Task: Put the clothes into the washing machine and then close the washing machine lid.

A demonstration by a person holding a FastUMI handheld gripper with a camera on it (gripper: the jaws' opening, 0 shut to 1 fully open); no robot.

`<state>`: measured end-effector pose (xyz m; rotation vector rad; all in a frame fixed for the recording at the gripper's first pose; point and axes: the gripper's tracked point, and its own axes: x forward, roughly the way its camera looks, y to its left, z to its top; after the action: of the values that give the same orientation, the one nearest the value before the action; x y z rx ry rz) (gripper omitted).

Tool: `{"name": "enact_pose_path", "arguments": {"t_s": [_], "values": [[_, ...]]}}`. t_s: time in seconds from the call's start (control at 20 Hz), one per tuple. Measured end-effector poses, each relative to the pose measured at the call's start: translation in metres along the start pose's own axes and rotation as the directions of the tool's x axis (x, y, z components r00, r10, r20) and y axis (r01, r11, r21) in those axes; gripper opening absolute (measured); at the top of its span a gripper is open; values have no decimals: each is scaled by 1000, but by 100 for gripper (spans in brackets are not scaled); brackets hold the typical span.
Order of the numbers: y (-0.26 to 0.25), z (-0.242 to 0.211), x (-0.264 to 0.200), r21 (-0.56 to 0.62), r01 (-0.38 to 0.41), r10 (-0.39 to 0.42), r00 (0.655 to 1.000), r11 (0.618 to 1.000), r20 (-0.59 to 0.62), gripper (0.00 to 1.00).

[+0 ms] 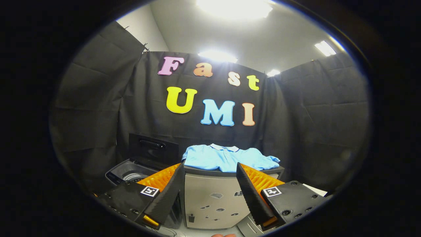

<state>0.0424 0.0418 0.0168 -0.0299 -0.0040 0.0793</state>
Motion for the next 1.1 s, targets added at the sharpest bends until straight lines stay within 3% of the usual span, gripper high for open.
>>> {"name": "enact_pose_path", "arguments": {"t_s": [0.35, 0.55, 0.9, 1.1], "values": [[6, 21, 17, -9, -8, 9, 1000, 1000, 24, 98], [7, 50, 42, 66, -58, 56, 998, 996, 39, 98], [-48, 70, 122, 126, -13, 32, 988, 992, -151, 98], [-71, 48, 177, 164, 11, 35, 960, 986, -278, 98]]}}
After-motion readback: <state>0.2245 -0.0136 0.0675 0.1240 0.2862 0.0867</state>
